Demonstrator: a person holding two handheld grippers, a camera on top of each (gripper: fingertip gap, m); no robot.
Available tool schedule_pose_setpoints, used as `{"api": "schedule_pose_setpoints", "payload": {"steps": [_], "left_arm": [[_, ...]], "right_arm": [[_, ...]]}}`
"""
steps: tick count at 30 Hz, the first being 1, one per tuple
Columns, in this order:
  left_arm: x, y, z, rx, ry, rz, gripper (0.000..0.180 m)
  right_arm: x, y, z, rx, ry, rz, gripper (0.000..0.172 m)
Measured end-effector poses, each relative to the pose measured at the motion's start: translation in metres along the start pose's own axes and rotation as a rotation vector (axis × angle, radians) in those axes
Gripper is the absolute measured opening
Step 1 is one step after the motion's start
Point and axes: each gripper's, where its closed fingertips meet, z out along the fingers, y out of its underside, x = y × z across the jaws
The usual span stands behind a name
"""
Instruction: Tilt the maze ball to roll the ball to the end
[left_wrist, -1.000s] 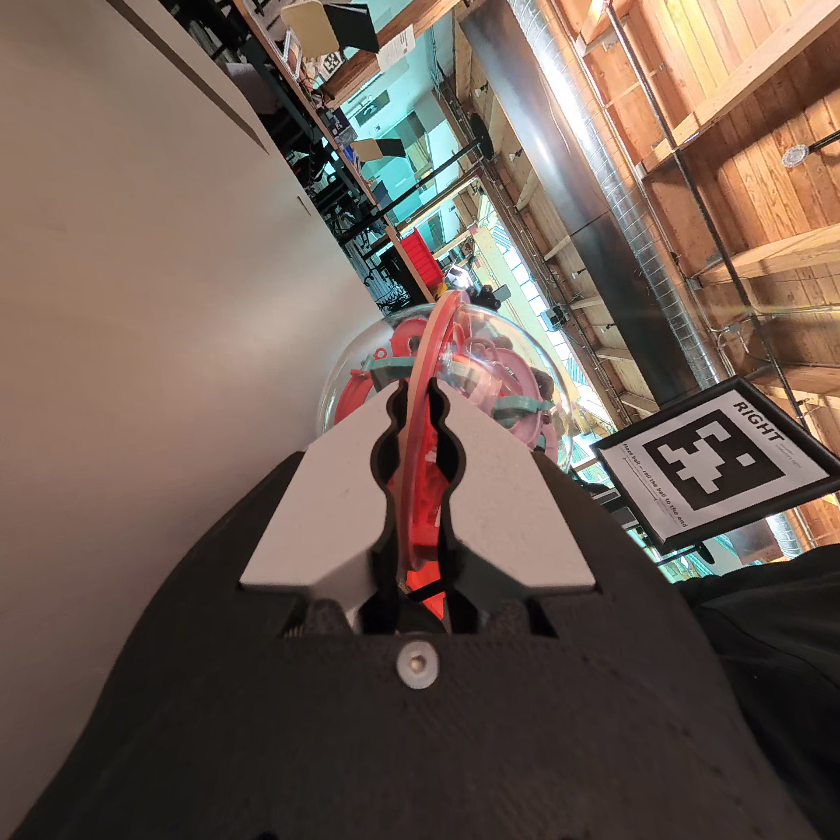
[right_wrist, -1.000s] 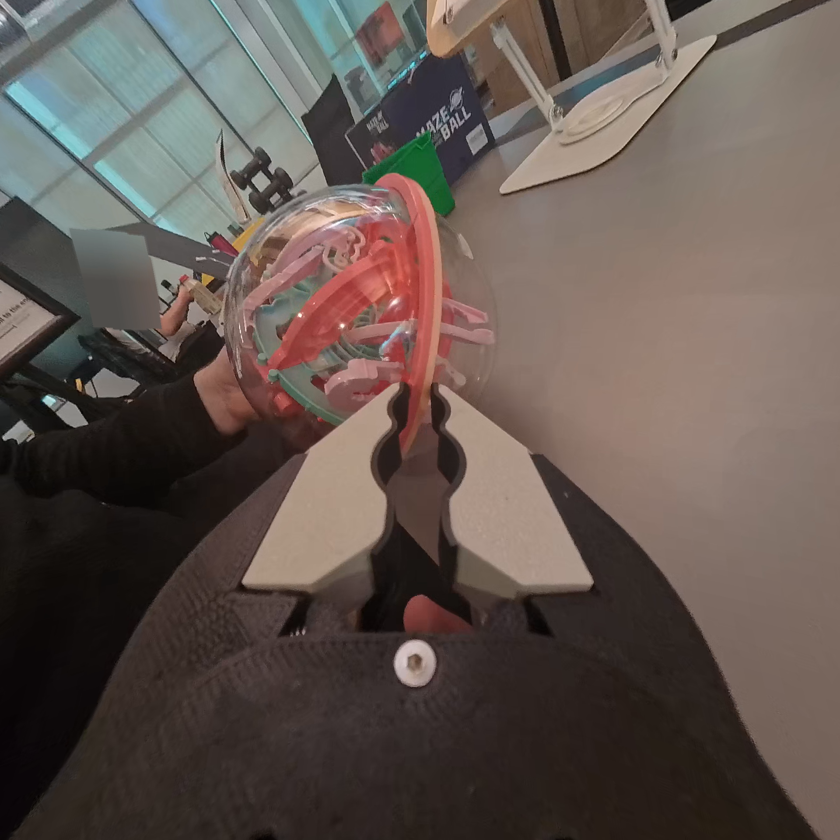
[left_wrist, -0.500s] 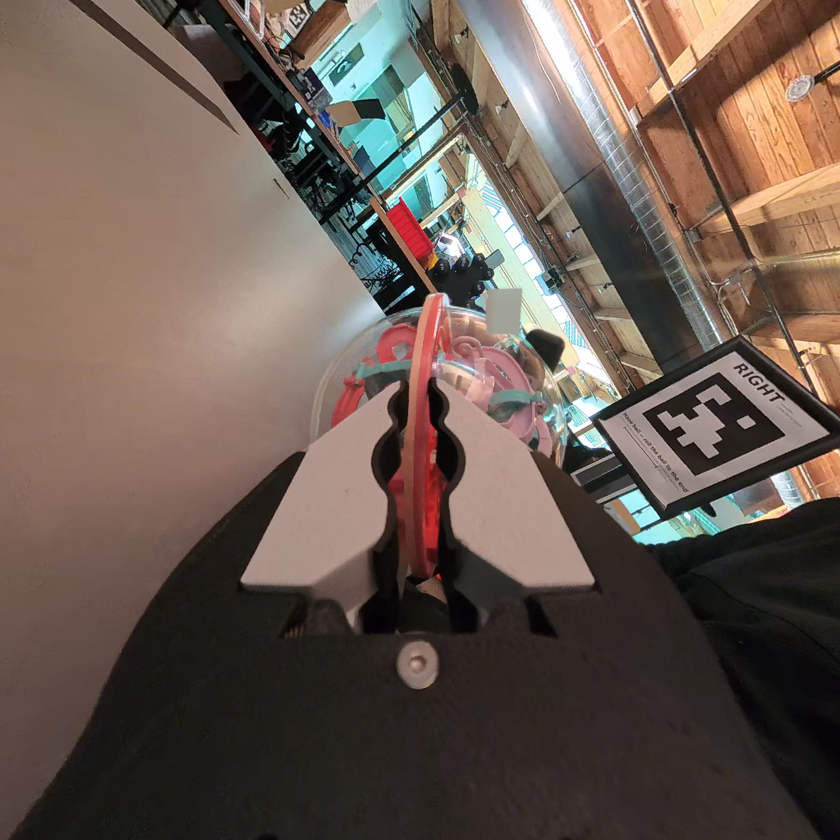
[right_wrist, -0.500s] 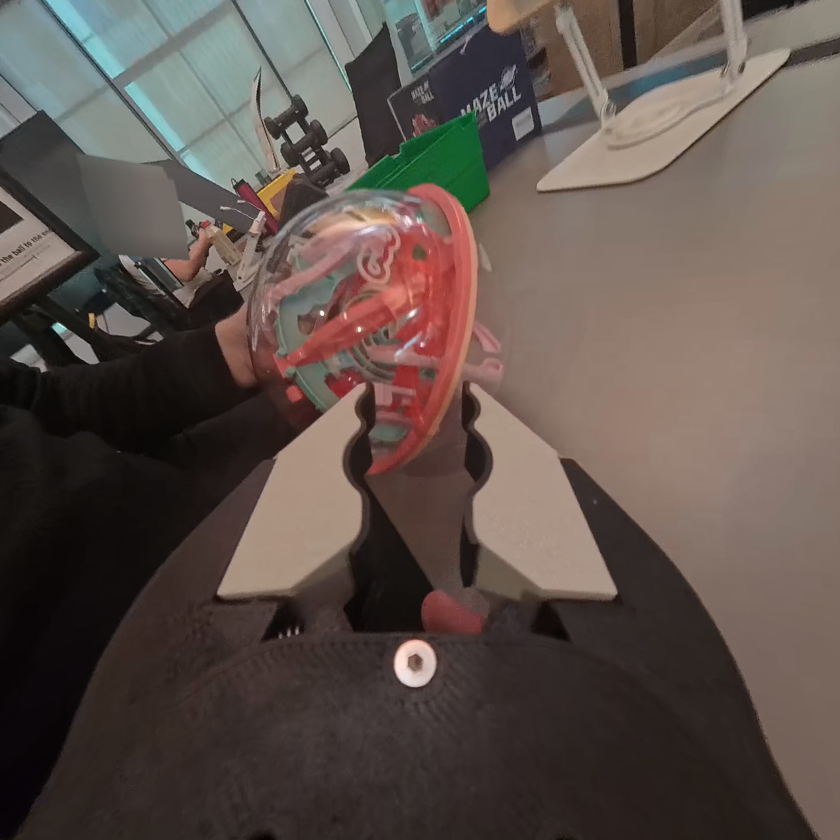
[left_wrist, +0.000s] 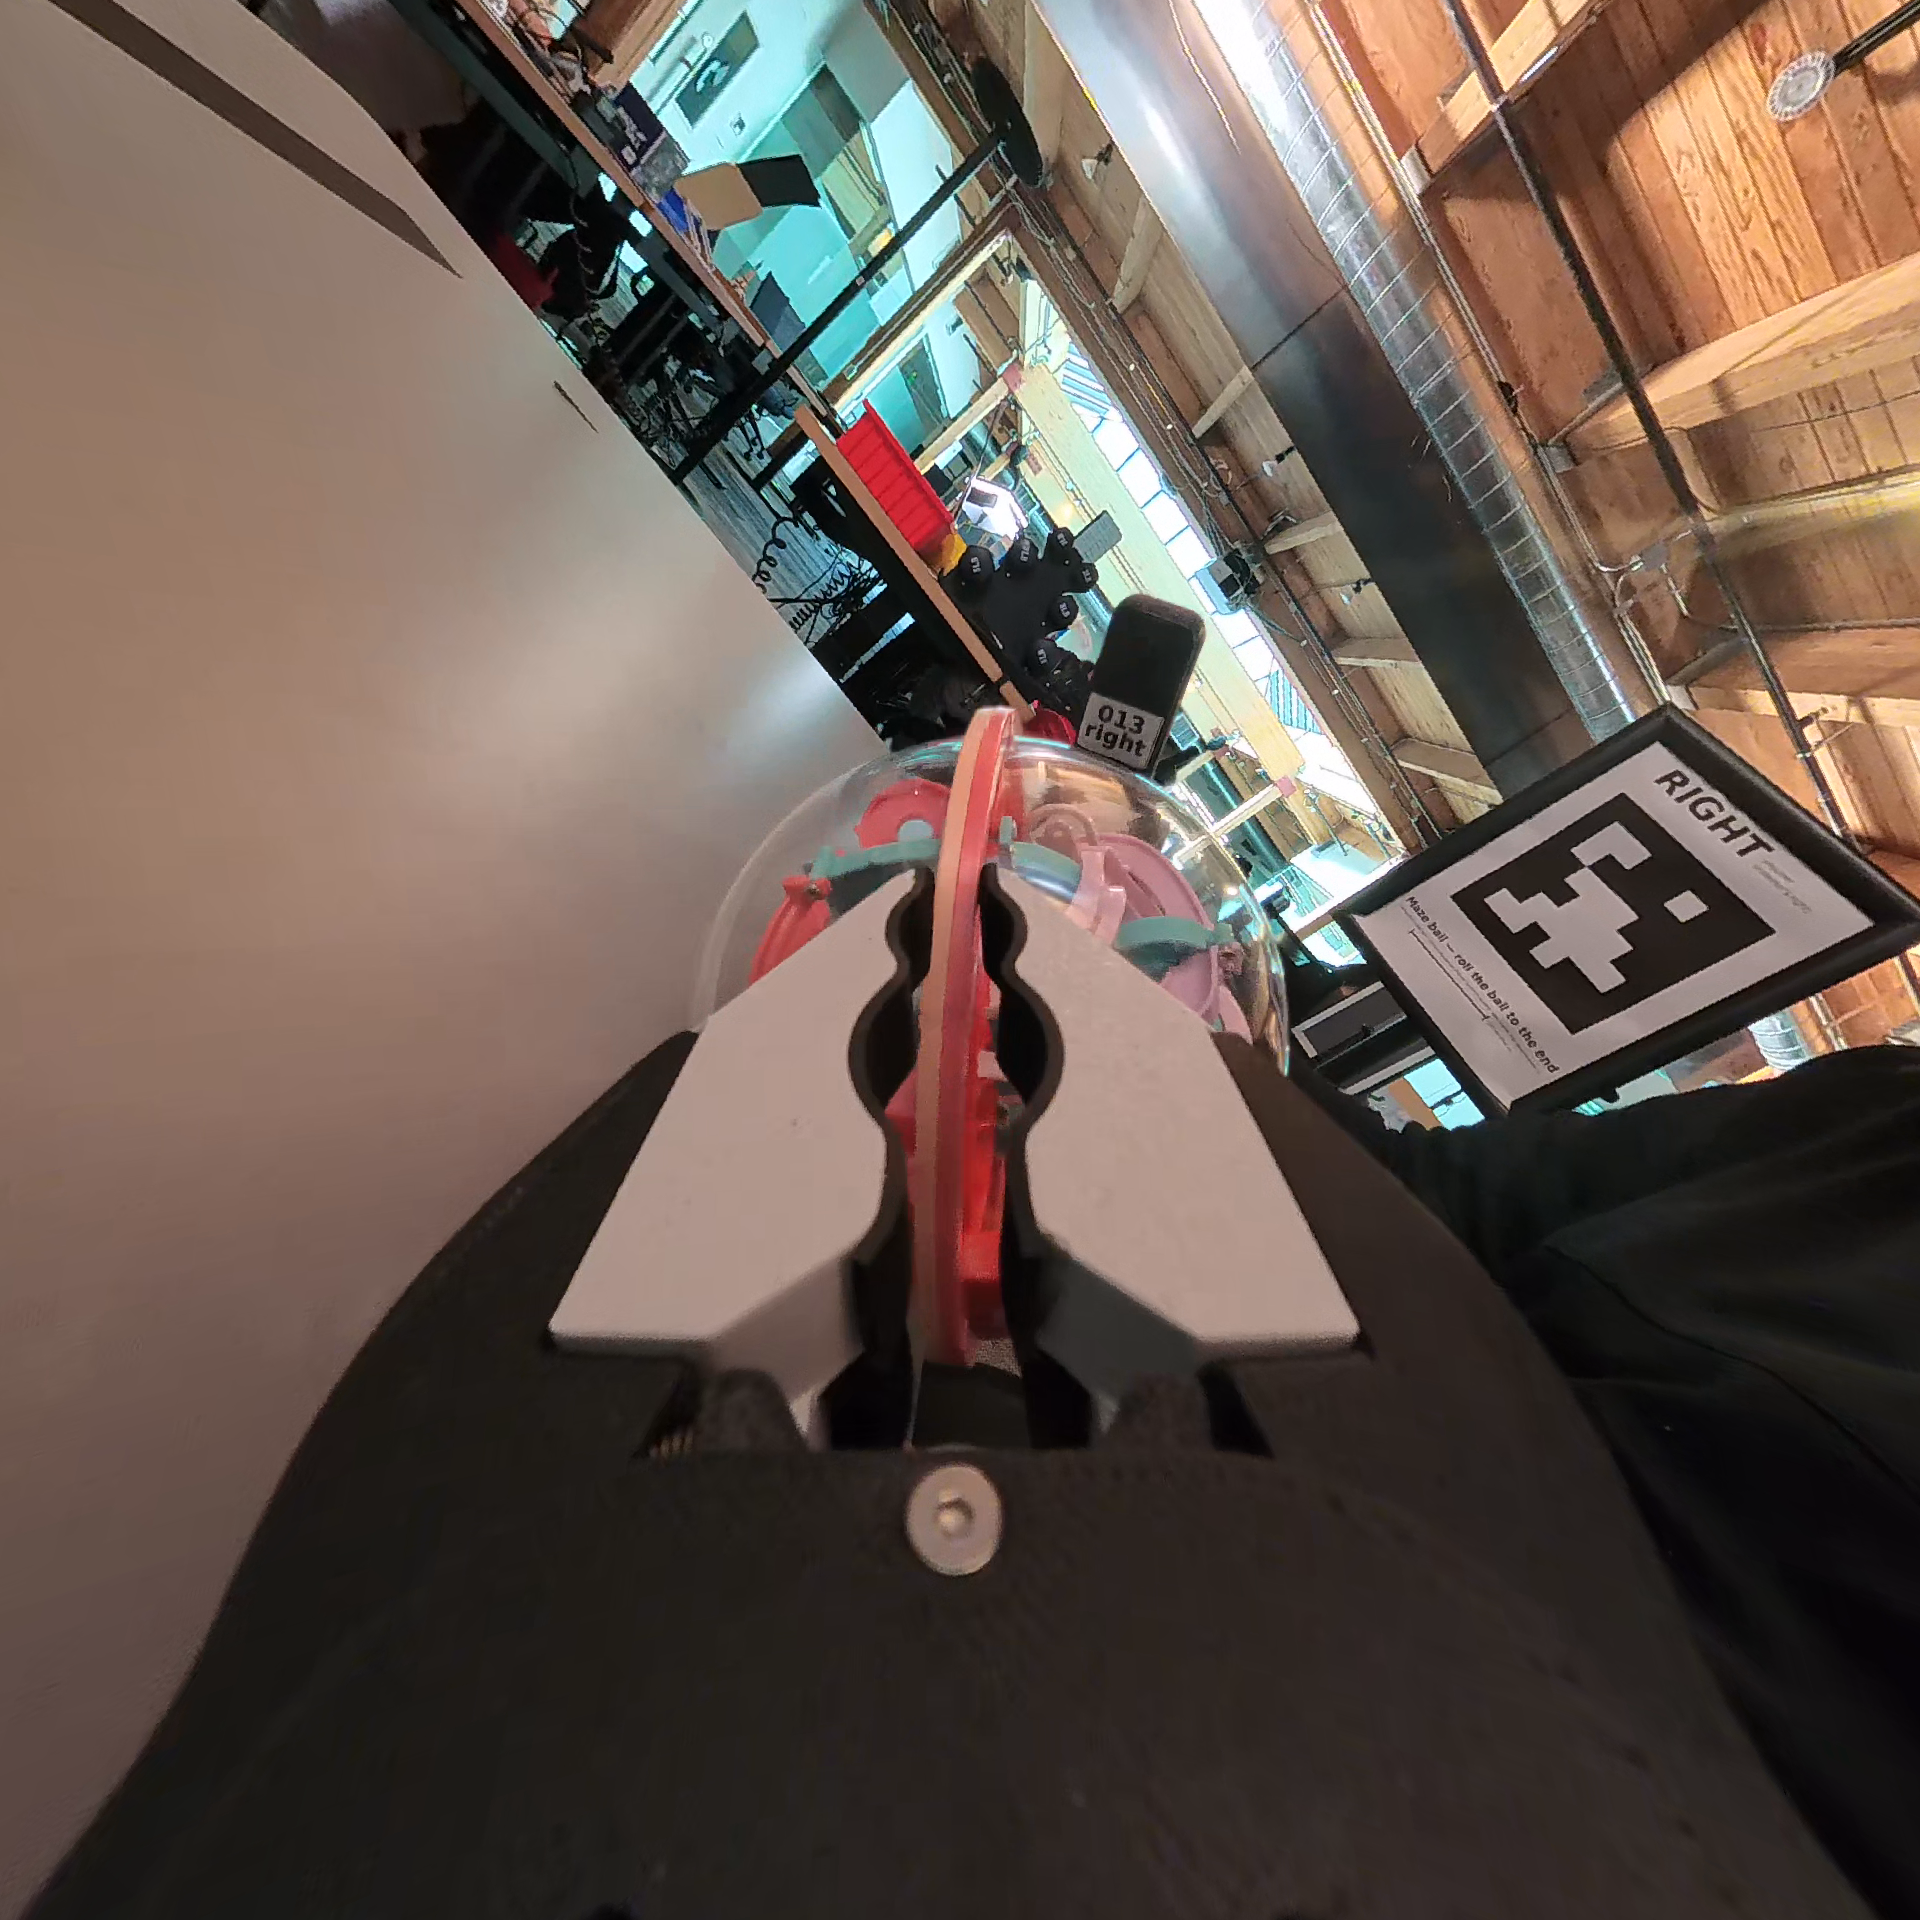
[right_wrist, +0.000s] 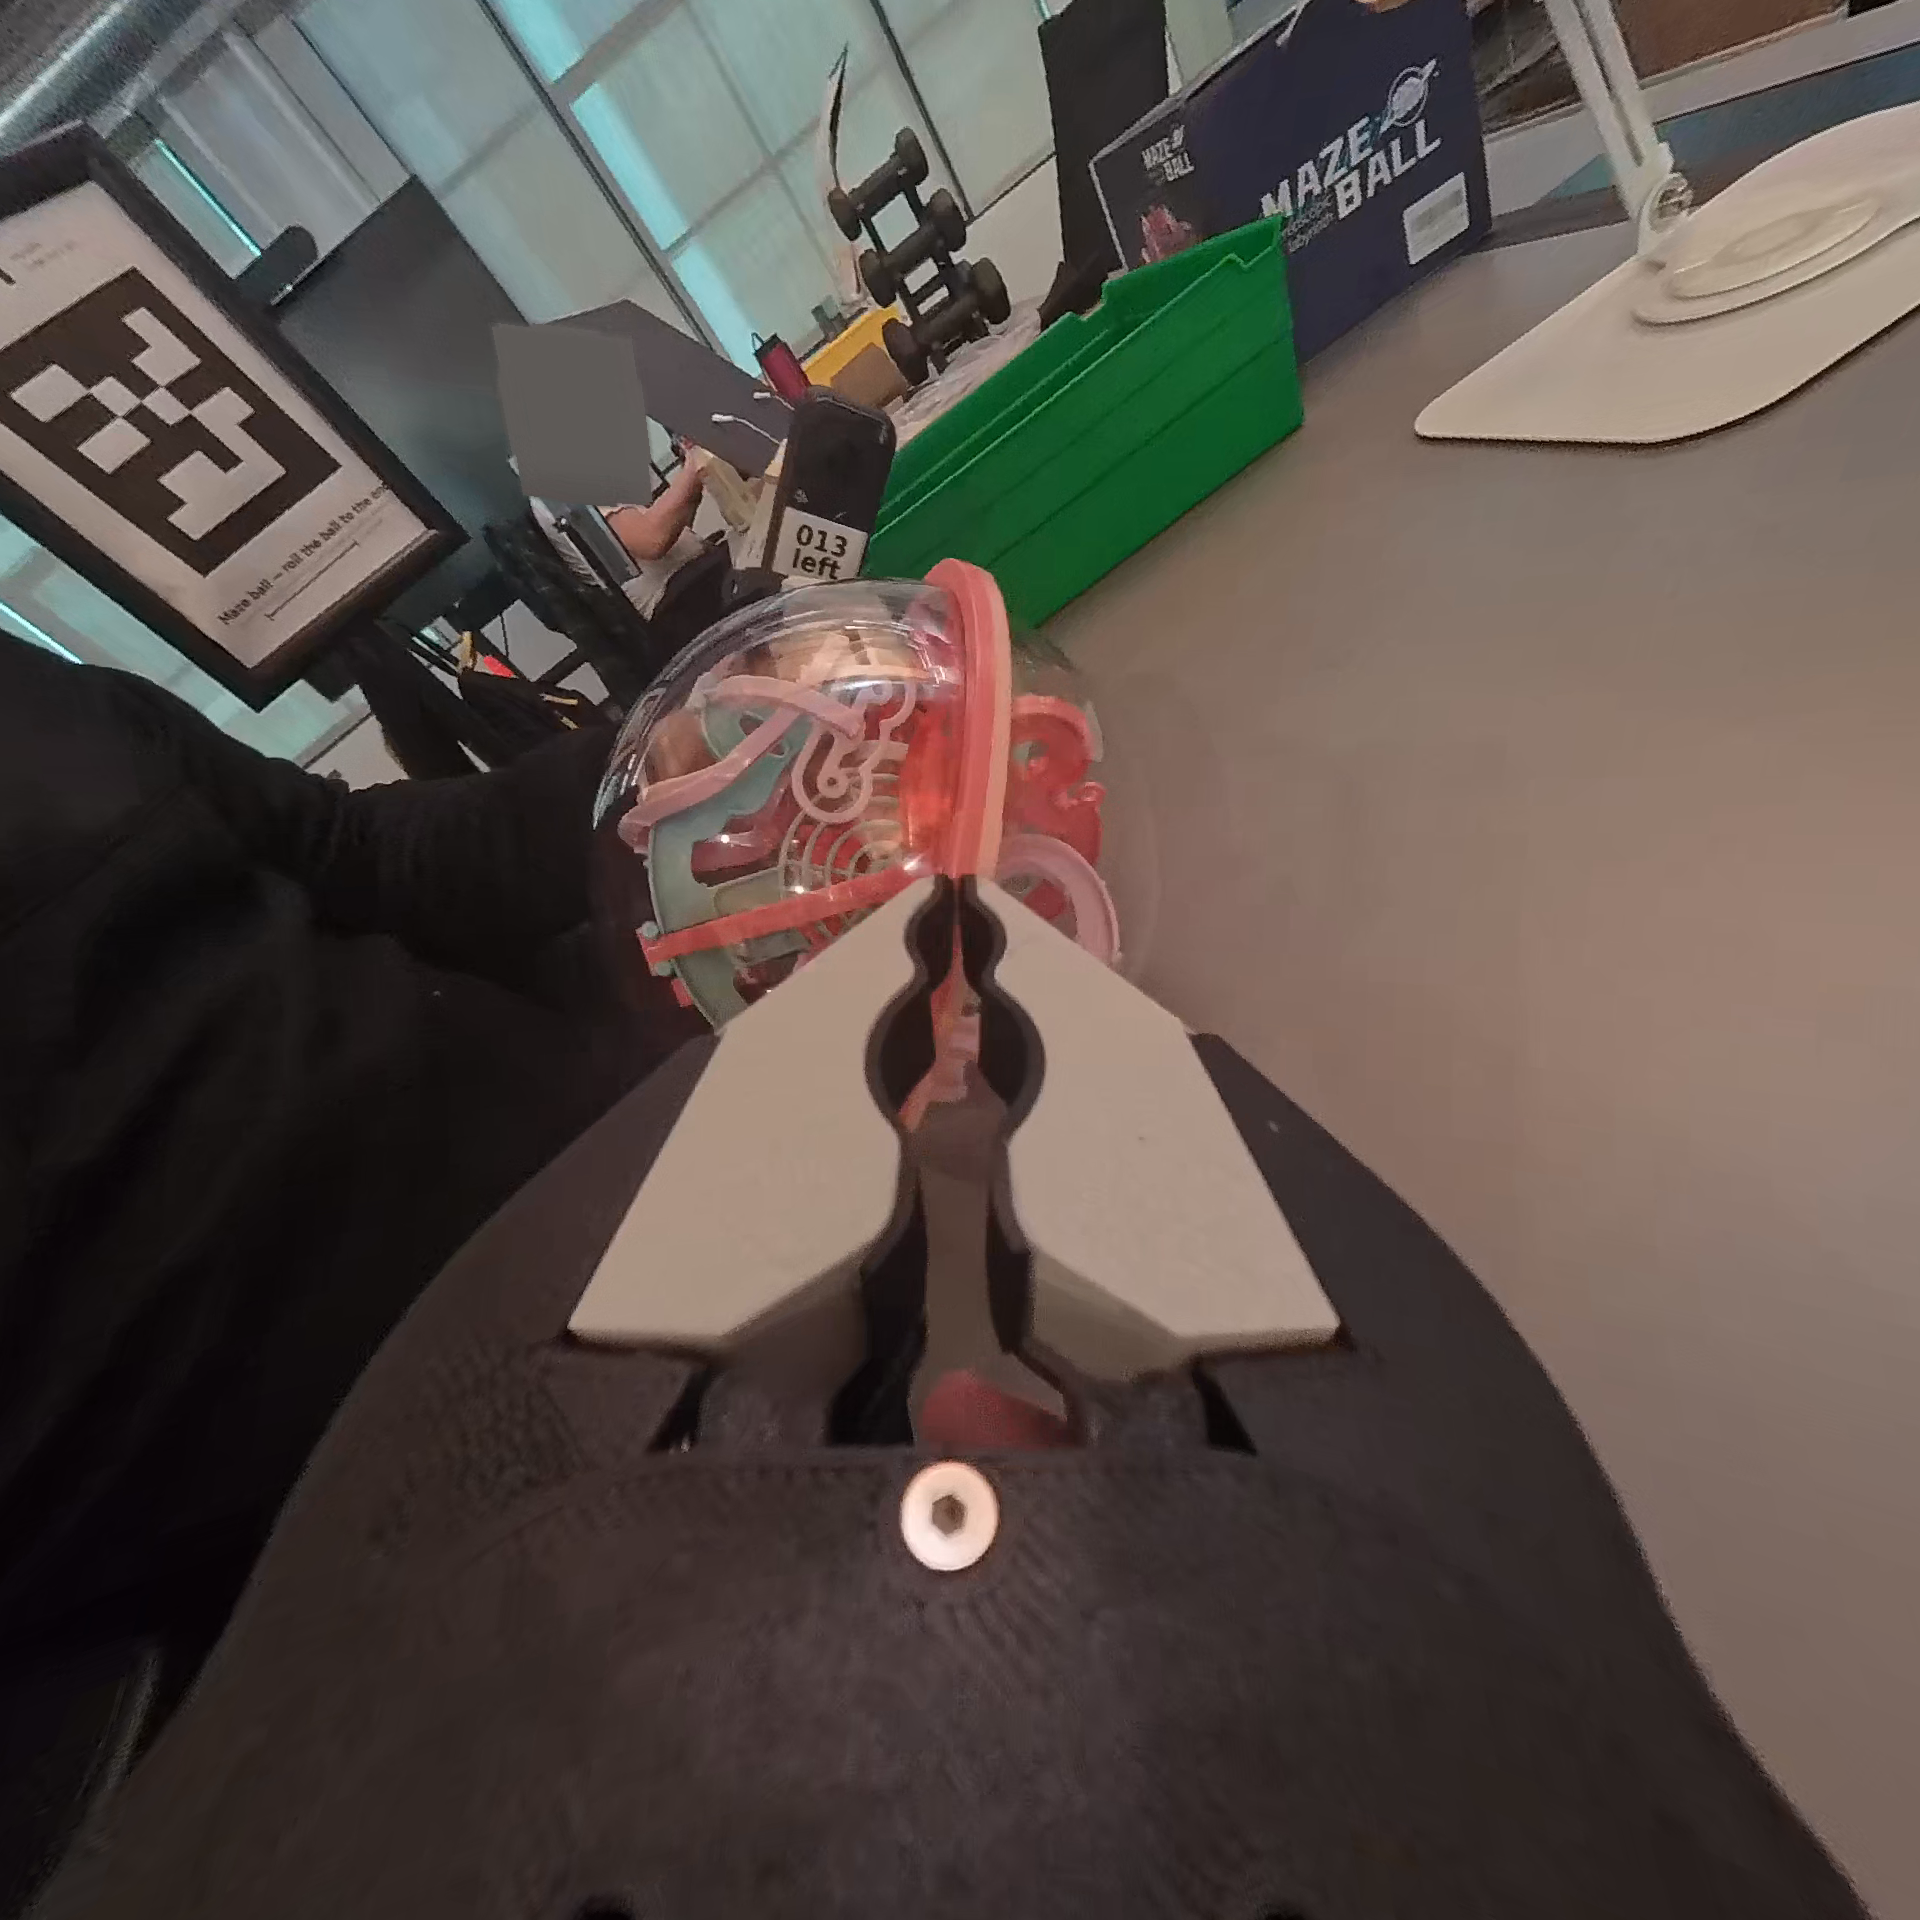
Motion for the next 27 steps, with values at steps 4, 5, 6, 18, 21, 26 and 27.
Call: {"api": "schedule_pose_setpoints", "payload": {"steps": [4,5,6,18,21,26,27], "left_arm": [[0.000,-0.001,0.003,-0.013,0.006,0.006,0.007],[0.000,-0.001,0.004,-0.014,0.004,0.010,0.007],[0.000,-0.001,0.004,-0.014,0.004,0.011,0.007],[0.003,-0.002,0.005,-0.002,0.030,0.013,0.007],[0.004,-0.002,0.005,0.002,0.032,0.016,0.007],[0.002,-0.004,0.004,0.009,0.036,0.010,0.007],[0.002,-0.003,0.004,0.010,0.038,0.007,0.007]], "right_arm": [[-0.001,0.004,-0.002,0.022,0.005,0.014,0.000],[-0.002,0.005,-0.003,0.028,0.003,0.019,0.000],[-0.002,0.005,-0.003,0.037,0.003,0.024,0.000],[-0.004,0.014,0.001,0.020,-0.104,0.185,0.007],[-0.003,0.016,0.002,0.028,-0.132,0.236,0.006],[-0.005,0.018,0.004,0.043,-0.138,0.230,0.006],[-0.004,0.017,0.004,0.050,-0.133,0.227,0.006]]}}
